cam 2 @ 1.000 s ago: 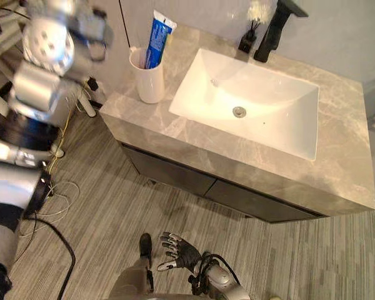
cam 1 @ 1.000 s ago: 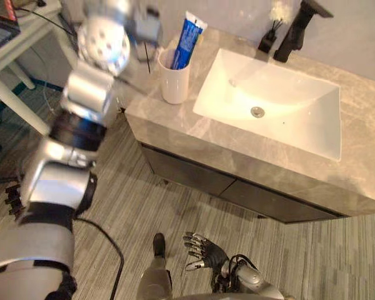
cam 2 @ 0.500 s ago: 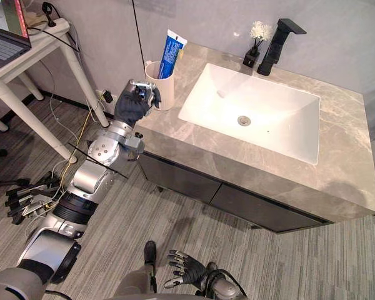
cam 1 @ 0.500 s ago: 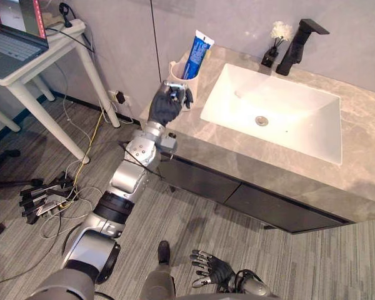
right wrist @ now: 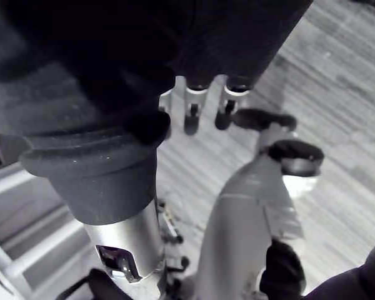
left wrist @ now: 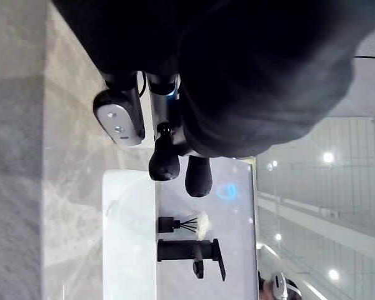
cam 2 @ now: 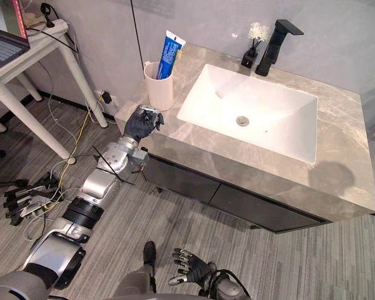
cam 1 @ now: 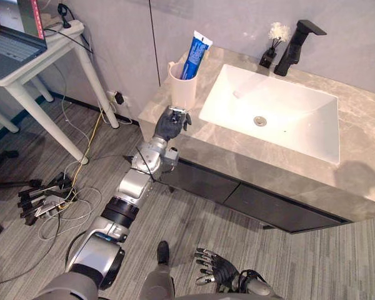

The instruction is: Organize washtable

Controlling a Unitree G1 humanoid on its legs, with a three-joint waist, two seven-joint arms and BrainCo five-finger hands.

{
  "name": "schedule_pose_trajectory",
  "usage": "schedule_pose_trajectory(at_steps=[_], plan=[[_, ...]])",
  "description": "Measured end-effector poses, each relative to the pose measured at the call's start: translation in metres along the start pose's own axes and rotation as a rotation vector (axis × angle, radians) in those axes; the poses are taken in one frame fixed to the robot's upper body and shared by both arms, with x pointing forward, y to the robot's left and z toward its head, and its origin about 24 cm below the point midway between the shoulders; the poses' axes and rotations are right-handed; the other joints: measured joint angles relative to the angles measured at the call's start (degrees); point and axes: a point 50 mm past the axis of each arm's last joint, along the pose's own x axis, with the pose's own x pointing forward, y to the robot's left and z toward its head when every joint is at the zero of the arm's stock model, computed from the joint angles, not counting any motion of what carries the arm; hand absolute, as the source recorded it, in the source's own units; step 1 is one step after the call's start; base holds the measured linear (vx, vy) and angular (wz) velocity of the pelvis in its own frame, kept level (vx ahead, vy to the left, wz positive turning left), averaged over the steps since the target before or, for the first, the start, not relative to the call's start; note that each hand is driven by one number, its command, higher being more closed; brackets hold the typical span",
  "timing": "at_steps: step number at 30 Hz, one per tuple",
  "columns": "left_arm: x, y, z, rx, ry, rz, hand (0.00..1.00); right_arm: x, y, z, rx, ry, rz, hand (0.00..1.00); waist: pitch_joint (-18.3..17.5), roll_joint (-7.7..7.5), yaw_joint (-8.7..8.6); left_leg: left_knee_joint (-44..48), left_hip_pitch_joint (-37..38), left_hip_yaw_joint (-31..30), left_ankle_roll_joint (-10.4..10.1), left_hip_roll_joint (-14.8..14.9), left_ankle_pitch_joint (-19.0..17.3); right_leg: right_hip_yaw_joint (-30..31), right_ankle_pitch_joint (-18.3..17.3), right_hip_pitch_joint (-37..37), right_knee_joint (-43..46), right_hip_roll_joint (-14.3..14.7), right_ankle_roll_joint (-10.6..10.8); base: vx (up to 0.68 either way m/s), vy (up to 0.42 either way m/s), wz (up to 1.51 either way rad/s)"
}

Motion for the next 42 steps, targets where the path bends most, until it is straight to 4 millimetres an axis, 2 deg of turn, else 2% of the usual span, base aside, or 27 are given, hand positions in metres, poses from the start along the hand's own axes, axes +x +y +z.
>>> schedule_pose_trajectory(at_steps=[2,6,12,17,27,42], plan=[[0.003,0.003,0.001,0.015,0.006,-0.001,1.00,0.000,0.001,0.001,-0.008,-0.004,0.003,0.00,0.4,-0.60,0.02,0.0,0.0,0.0,0.0,0.0,0.0,0.0,0.0,0.0,0.0,0.0,0.0,0.00,0.000,0.00],[0.017,0.015,0.025,0.102,-0.058,0.004,1.00,0.003,0.003,0.004,-0.002,-0.021,0.004,0.00,2.2,-2.10,0.18,0.0,0.1,0.1,0.0,0.0,0.0,0.1,0.0,0.0,0.1,0.0,0.0,0.00,0.000,0.00],[0.032,0.030,0.063,0.230,-0.156,0.030,1.00,0.006,0.006,0.009,0.009,-0.050,0.003,0.00,5.0,-2.80,0.38,0.3,0.2,0.1,0.0,-0.1,0.0,0.1,0.1,0.1,0.1,0.0,0.1,0.00,0.000,0.00],[0.038,0.031,0.081,0.272,-0.209,0.046,1.00,0.007,0.006,0.012,0.014,-0.073,-0.005,0.00,7.3,-3.07,0.65,0.3,1.2,0.1,0.0,0.0,-0.1,0.1,0.2,1.1,0.0,0.1,0.3,0.00,0.000,0.00],[0.043,0.024,0.091,0.329,-0.237,0.017,1.00,0.008,0.008,0.018,0.008,-0.099,-0.003,0.00,10.2,-3.92,1.66,0.3,1.2,0.1,0.0,0.1,-0.1,0.2,-0.1,1.0,0.1,0.1,-0.1,0.00,0.000,0.00],[0.047,0.036,0.081,0.389,-0.171,0.047,1.00,0.008,0.007,0.020,0.008,-0.117,-0.018,0.00,11.9,-5.48,1.64,0.3,1.2,0.1,-0.1,0.0,-0.1,0.2,-0.7,0.6,1.1,0.0,0.1,0.00,0.000,0.00]])
